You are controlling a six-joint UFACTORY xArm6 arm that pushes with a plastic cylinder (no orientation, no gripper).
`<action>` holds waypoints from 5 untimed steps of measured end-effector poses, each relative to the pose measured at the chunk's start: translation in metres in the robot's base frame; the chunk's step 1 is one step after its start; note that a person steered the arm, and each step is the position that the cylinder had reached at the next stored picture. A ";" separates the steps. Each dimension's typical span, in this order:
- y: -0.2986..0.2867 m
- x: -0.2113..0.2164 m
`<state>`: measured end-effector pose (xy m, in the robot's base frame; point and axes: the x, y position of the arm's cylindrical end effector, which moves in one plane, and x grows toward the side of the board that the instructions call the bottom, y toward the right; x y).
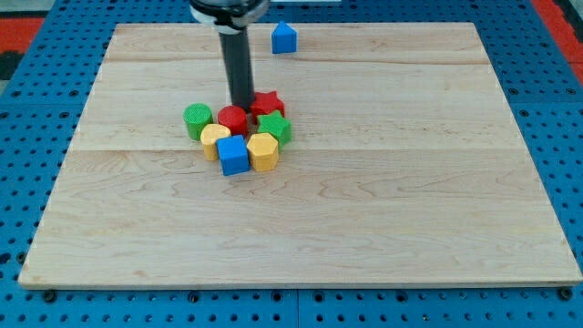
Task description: Move the red star to the top right
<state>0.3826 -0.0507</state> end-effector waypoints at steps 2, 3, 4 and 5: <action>0.039 0.028; 0.015 0.045; 0.056 0.035; 0.137 0.000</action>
<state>0.3824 0.0863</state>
